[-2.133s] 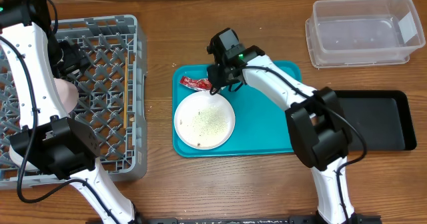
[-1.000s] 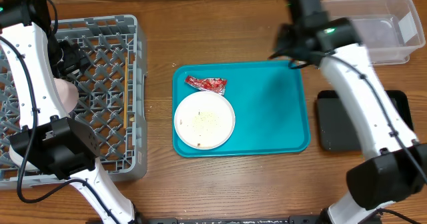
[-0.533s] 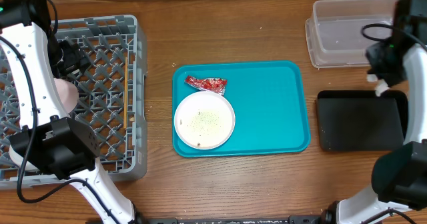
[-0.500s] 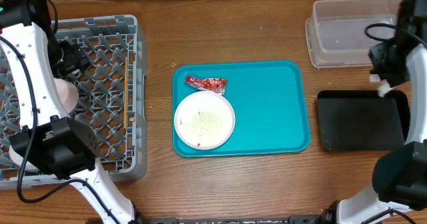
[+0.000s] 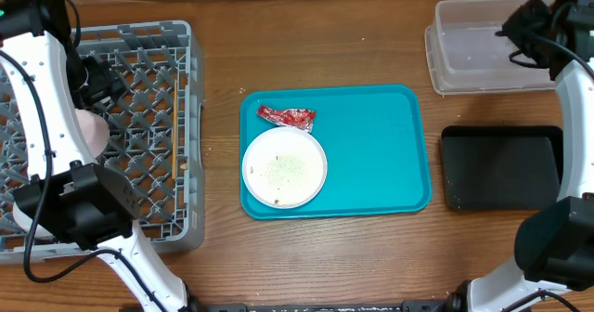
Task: Sort waste into correct bins and load items into the dishwasher
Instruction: 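Carry the tissue right and drop it into the clear bin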
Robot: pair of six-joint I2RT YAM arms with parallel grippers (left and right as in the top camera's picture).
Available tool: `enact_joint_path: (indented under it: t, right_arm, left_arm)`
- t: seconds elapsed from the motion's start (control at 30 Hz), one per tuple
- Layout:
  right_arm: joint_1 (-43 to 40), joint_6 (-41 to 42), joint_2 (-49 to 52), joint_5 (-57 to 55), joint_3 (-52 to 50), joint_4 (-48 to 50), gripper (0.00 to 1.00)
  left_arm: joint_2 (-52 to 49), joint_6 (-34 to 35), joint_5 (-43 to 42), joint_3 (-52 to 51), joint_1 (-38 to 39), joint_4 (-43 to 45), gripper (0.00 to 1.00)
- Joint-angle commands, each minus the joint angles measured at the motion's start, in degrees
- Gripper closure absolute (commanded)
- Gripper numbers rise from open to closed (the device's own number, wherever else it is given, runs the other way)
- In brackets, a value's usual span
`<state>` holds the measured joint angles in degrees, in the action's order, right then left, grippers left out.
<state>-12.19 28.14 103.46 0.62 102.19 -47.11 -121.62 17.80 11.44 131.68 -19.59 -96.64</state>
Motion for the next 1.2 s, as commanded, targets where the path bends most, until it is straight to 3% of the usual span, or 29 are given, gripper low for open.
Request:
enact_joint_path:
  t: [0.0, 0.23, 0.33, 0.4, 0.47, 0.6, 0.7, 0.83, 1.0, 1.03, 1.07, 1.1, 1.17]
  right_arm:
    - [0.0, -3.1, 1.8, 0.4, 0.4, 4.2, 0.83]
    - [0.0, -3.1, 8.6, 0.7, 0.4, 7.3, 0.82]
    - [0.0, -3.1, 10.4, 2.1, 0.4, 6.9, 0.54]
    - [0.0, -3.1, 10.4, 4.9, 0.4, 6.7, 0.51]
    - [0.0, -3.2, 9.8, 11.2, 0.4, 6.7, 0.51]
    - [0.8, -7.3, 7.0, 34.0, 0.4, 8.1, 0.54]
    - [3.6, -9.9, 4.4, 42.4, 0.4, 8.1, 0.54]
    - [11.3, -16.7, 2.5, 41.7, 0.4, 4.1, 0.53]
    - [26.0, -19.5, 3.5, 23.7, 0.1, 0.7, 0.49]
    - [28.7, -20.2, 4.0, 19.8, 0.1, 0.7, 0.43]
    - [31.1, -21.4, 4.4, 16.8, 0.0, 0.7, 0.29]
    - [33.7, -22.8, 5.2, 14.0, 0.0, 1.0, 0.0]
    - [40.0, -25.5, 7.9, 8.8, 0.0, 2.8, 0.0]
  left_arm:
    - [1.0, -0.5, 0.7, 1.1, 0.1, 0.0, 0.0]
    - [1.0, -0.5, 0.7, 1.1, 0.1, 0.0, 0.0]
    - [1.0, -0.5, 0.7, 1.1, 0.1, 0.0, 0.0]
    - [1.0, -0.5, 0.7, 1.1, 0.1, 0.0, 0.0]
    - [1.0, -0.5, 0.7, 1.1, 0.1, 0.0, 0.0]
    - [1.0, -0.5, 0.7, 1.1, 0.1, 0.0, 0.0]
    - [1.0, -0.5, 0.7, 1.1, 0.1, 0.0, 0.0]
    - [1.0, -0.5, 0.7, 1.1, 0.1, 0.0, 0.0]
    - [1.0, -0.5, 0.7, 1.1, 0.1, 0.0, 0.0]
    - [1.0, -0.5, 0.7, 1.1, 0.1, 0.0, 0.0]
    - [1.0, -0.5, 0.7, 1.1, 0.1, 0.0, 0.0]
    - [1.0, -0.5, 0.7, 1.1, 0.1, 0.0, 0.0]
    - [1.0, -0.5, 0.7, 1.1, 0.1, 0.0, 0.0]
